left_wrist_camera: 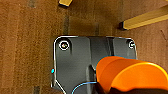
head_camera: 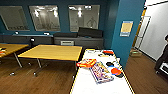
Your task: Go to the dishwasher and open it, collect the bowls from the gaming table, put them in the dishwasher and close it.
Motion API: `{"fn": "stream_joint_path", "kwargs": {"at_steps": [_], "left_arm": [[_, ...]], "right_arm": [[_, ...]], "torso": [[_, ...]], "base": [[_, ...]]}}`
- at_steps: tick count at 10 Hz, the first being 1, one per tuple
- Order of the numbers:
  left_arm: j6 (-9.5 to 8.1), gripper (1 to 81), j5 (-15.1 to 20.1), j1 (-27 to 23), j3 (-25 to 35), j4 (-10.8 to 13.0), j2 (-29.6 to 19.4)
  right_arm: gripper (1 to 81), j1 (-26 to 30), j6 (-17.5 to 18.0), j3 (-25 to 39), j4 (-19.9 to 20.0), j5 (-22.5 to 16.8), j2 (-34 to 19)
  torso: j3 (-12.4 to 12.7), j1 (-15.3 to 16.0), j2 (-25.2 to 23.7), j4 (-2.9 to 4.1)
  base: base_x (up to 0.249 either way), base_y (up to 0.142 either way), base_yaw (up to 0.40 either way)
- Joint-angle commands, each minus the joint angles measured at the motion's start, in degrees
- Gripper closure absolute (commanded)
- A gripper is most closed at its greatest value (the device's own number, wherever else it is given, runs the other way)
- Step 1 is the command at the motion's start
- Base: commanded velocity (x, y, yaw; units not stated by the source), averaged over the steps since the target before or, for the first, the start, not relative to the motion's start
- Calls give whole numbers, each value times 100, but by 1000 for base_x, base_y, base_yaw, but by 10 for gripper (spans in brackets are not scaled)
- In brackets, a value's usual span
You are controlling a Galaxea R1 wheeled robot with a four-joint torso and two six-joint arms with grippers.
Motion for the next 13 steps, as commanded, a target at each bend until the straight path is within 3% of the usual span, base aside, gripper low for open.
{"fn": "stream_joint_path", "kwargs": {"at_steps": [1,3,5,7,8,9,10,11,13], "left_arm": [[-33,811,21,73,-349,-109,346],[55,811,13,415,-613,-365,549],[362,811,-163,766,-1509,-523,1085],[1405,811,-216,926,-2378,-1461,1541],[2009,811,-207,944,-2677,-1970,1699],[2329,811,-182,952,-2878,-2193,1813],[2384,811,-146,952,-2968,-2123,1841],[2506,811,-224,996,-2960,-1879,1832],[2533,811,-515,1014,-2995,-1807,1858]], "right_arm": [[811,198,0,-24,-175,-264,-139],[811,233,0,-139,-175,-405,-42],[811,225,-9,-235,-184,-414,37],[811,242,-9,-367,-184,-528,143],[811,251,-9,-437,-184,-545,212],[811,242,-17,-499,-184,-545,265],[811,242,-44,-569,-184,-554,310],[811,259,-70,-665,-192,-624,379],[811,312,-70,-974,-184,-827,608]], "torso": [[0,0,0,0],[0,0,-2,0],[2,0,-2,0],[2,-2,-4,0],[2,-2,-4,0],[5,-2,-6,0],[5,-2,-6,0],[5,-2,-6,0],[5,-5,-9,0]], "base": [[0,0,0],[0,0,0],[0,0,0],[0,0,0],[0,0,0],[0,0,0],[0,0,0],[0,0,0],[0,0,0]]}}
